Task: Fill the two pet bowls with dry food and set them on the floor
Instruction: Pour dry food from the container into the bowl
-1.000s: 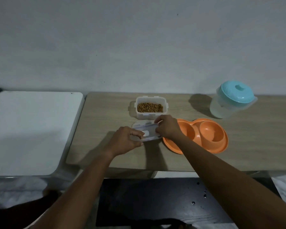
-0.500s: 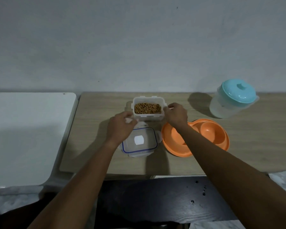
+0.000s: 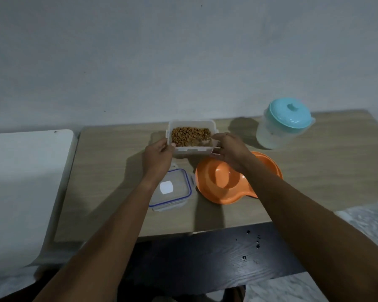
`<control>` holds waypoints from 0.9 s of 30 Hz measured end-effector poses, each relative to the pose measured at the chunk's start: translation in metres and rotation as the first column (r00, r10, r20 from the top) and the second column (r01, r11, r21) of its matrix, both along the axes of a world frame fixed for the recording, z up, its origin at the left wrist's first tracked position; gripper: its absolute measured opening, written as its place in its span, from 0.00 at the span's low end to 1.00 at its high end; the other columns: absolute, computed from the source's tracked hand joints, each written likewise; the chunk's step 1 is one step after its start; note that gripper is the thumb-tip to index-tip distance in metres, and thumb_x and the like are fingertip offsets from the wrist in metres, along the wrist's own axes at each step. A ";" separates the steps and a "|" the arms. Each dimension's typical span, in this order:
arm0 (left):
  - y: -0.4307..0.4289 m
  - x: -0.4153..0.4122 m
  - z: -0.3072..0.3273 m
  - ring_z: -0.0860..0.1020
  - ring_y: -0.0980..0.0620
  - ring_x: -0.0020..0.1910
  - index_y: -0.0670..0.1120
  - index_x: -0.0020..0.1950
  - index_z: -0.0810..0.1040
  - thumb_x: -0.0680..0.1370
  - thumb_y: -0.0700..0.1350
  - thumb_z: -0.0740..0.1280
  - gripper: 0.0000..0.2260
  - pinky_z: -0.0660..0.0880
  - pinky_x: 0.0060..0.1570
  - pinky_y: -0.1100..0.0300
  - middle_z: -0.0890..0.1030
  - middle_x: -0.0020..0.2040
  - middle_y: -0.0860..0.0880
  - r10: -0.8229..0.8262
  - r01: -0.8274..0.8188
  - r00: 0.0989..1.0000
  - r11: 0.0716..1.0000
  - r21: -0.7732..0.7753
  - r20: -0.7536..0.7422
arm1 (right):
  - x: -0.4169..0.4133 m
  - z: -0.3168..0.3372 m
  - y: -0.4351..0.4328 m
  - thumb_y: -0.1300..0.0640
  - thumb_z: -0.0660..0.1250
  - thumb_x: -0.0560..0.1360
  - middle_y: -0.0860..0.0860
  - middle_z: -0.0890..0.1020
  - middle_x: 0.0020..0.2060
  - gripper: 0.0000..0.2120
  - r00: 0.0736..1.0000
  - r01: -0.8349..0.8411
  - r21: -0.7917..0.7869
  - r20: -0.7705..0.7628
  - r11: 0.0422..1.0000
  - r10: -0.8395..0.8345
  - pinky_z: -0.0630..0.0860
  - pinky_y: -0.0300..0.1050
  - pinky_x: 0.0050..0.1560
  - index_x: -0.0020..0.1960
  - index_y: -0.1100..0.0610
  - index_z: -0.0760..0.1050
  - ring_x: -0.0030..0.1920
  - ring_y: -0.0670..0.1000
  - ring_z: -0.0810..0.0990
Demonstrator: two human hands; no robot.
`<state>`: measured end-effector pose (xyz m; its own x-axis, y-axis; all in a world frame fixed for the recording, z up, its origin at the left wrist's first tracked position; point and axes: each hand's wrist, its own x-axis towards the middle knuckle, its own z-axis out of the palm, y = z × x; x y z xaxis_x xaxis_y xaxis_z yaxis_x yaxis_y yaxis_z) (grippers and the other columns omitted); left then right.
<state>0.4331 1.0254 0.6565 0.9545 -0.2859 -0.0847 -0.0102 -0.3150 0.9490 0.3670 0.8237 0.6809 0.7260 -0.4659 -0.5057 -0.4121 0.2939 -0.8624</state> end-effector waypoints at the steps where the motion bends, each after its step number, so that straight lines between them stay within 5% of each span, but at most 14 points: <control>1: -0.004 -0.004 0.004 0.81 0.62 0.42 0.53 0.53 0.85 0.79 0.51 0.66 0.08 0.76 0.45 0.60 0.84 0.40 0.59 -0.024 0.025 1.000 1.000 -0.014 0.005 | -0.011 0.004 -0.007 0.57 0.67 0.80 0.65 0.82 0.61 0.14 1.000 -0.019 0.050 0.025 0.999 0.018 0.82 0.57 0.60 0.63 0.63 0.76 0.60 0.64 0.83; 3: -0.015 -0.015 0.010 0.79 0.54 0.42 0.55 0.47 0.82 0.79 0.50 0.66 0.06 0.73 0.45 0.57 0.82 0.41 0.50 -0.107 0.107 0.994 0.993 -0.040 -0.002 | -0.037 0.013 -0.023 0.57 0.67 0.80 0.62 0.83 0.59 0.17 0.997 -0.067 0.094 0.053 0.993 0.062 0.80 0.59 0.63 0.67 0.62 0.75 0.61 0.63 0.83; 7: -0.039 -0.047 0.013 0.82 0.49 0.46 0.54 0.45 0.79 0.76 0.59 0.66 0.09 0.78 0.51 0.49 0.83 0.45 0.50 -0.235 0.235 0.972 0.972 0.015 -0.011 | -0.081 0.027 -0.054 0.60 0.67 0.79 0.60 0.83 0.55 0.11 0.997 -0.027 0.145 0.076 0.989 0.016 0.85 0.52 0.50 0.61 0.60 0.77 0.52 0.59 0.85; 10: -0.051 -0.067 0.010 0.81 0.49 0.55 0.57 0.60 0.76 0.65 0.68 0.71 0.28 0.78 0.56 0.46 0.82 0.54 0.56 -0.333 0.322 0.943 0.907 0.273 -0.009 | -0.102 0.033 -0.071 0.63 0.69 0.78 0.60 0.83 0.57 0.16 0.996 0.006 0.053 0.090 0.999 -0.011 0.85 0.54 0.53 0.65 0.63 0.77 0.56 0.63 0.85; 13: -0.060 -0.081 0.006 0.78 0.43 0.61 0.56 0.65 0.73 0.57 0.69 0.74 0.40 0.73 0.60 0.43 0.82 0.59 0.50 -0.461 0.407 0.886 0.728 0.552 -0.044 | -0.118 0.042 -0.079 0.64 0.72 0.76 0.57 0.84 0.56 0.21 0.998 0.001 -0.103 0.058 0.995 0.005 0.82 0.58 0.57 0.69 0.60 0.75 0.55 0.60 0.85; 22: -0.077 -0.095 -0.001 0.74 0.45 0.63 0.60 0.68 0.72 0.55 0.64 0.79 0.43 0.67 0.62 0.43 0.82 0.57 0.51 -0.371 0.338 0.926 0.741 0.580 -0.066 | -0.131 0.063 -0.095 0.65 0.76 0.73 0.63 0.84 0.55 0.32 0.994 -0.096 -0.332 0.024 0.938 0.111 0.83 0.63 0.56 0.74 0.58 0.70 0.53 0.61 0.86; 27: -0.077 -0.099 -0.004 0.74 0.45 0.63 0.61 0.68 0.72 0.56 0.65 0.79 0.42 0.65 0.61 0.44 0.82 0.57 0.52 -0.352 0.311 0.935 0.749 0.586 -0.047 | -0.133 0.065 -0.097 0.63 0.78 0.71 0.53 0.84 0.46 0.30 0.985 -0.141 -0.478 0.021 0.867 0.172 0.84 0.58 0.55 0.72 0.58 0.73 0.48 0.54 0.85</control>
